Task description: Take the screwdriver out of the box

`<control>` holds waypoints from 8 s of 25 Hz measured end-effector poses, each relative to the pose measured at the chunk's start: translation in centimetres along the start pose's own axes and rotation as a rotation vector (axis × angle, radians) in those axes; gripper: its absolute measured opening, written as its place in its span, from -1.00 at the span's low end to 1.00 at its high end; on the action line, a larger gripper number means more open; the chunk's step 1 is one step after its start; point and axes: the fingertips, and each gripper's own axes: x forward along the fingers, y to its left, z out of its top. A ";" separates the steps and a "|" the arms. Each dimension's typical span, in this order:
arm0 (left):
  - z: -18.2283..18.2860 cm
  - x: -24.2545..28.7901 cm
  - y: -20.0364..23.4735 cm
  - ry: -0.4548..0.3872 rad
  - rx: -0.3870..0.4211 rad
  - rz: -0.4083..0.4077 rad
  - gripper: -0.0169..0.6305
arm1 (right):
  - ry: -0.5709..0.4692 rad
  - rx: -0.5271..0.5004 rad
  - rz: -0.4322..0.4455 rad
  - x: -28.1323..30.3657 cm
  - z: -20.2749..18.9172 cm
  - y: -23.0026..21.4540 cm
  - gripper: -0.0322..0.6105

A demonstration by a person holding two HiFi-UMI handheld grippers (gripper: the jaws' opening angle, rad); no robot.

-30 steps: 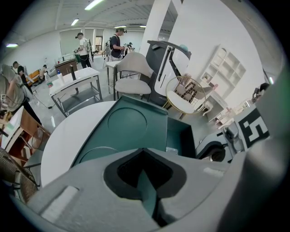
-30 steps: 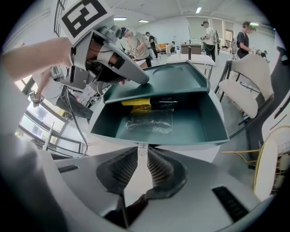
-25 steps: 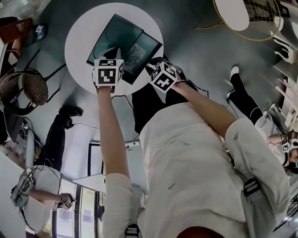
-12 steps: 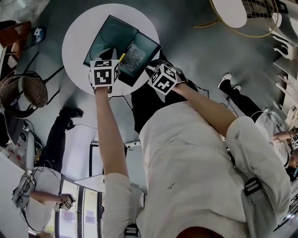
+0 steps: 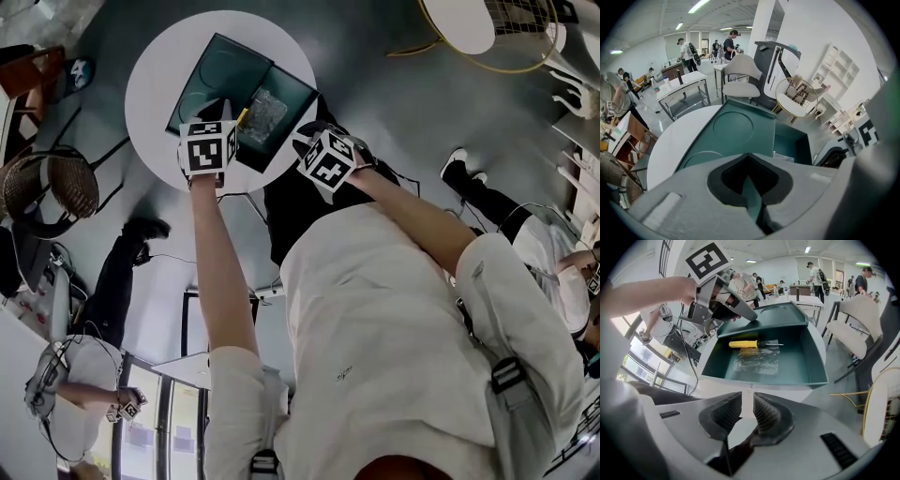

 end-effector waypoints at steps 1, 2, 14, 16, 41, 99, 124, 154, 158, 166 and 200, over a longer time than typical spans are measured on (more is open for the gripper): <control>0.0 0.0 -0.1 0.000 0.000 0.002 -0.92 | -0.004 -0.001 0.000 -0.3 -0.1 -0.1 -0.65; 0.0 0.0 -0.2 0.000 -0.002 0.005 -0.92 | -0.011 -0.003 -0.002 -0.7 -0.1 -0.2 -0.65; 0.3 -1.5 -1.7 -0.042 -0.016 0.087 -0.92 | -0.147 -0.060 -0.032 -6.6 2.3 -2.4 -0.77; 1.1 -2.5 -2.8 -0.093 -0.041 0.104 -0.92 | -0.170 -0.073 -0.038 -7.7 2.5 -3.1 -0.79; -2.1 -18.3 -11.8 -0.559 -0.314 0.279 -0.92 | -0.125 -0.638 -0.190 -4.6 8.9 -3.8 -0.87; -6.5 -16.9 -10.7 -0.435 -0.320 0.233 -0.92 | 0.267 -0.828 -0.120 5.4 6.5 -4.8 -0.16; -7.3 -17.3 -10.3 -0.433 -0.328 0.241 -0.92 | 0.273 -0.909 -0.133 5.1 6.4 -4.7 -0.68; -7.7 -17.7 -10.3 -0.435 -0.329 0.250 -0.92 | 0.244 -0.919 -0.072 3.9 5.5 -3.6 -0.84; -7.5 -17.6 -10.5 -0.433 -0.326 0.248 -0.92 | 0.225 -0.892 -0.052 2.9 5.5 -3.0 -0.84; -7.1 -17.3 -11.1 -0.441 -0.319 0.248 -0.92 | 0.173 -0.894 -0.042 0.9 5.5 -2.4 -0.84; -3.0 -24.3 -9.6 -0.693 -0.462 0.300 -0.92 | -0.468 -0.235 0.366 -17.3 16.4 3.9 -0.84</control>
